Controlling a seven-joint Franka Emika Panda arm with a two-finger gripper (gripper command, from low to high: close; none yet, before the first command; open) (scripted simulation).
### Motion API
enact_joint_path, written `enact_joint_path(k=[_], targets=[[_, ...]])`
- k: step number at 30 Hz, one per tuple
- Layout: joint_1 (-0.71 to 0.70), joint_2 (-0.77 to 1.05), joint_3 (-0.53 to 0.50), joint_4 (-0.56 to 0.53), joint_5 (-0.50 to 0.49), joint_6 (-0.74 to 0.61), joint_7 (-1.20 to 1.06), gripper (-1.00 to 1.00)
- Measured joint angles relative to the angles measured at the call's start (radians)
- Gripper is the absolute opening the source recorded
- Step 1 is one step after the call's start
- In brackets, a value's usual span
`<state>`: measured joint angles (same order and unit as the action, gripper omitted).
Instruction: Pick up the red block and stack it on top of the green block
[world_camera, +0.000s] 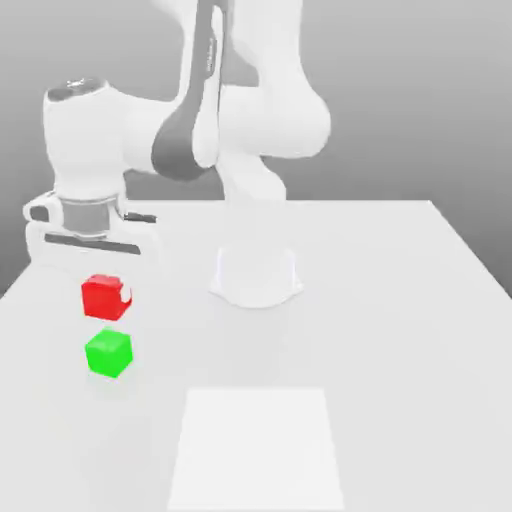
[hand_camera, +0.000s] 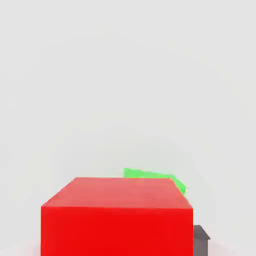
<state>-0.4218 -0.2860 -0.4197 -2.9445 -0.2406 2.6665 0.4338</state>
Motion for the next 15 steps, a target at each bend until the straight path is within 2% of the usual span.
enact_joint_path(k=[10,15], targets=[[0.145,0.184,-0.083,0.009,0.258,0.15,-0.187,-1.0],[0.168,0.28,-0.093,0.007,0.319,0.255,-0.229,-1.0]])
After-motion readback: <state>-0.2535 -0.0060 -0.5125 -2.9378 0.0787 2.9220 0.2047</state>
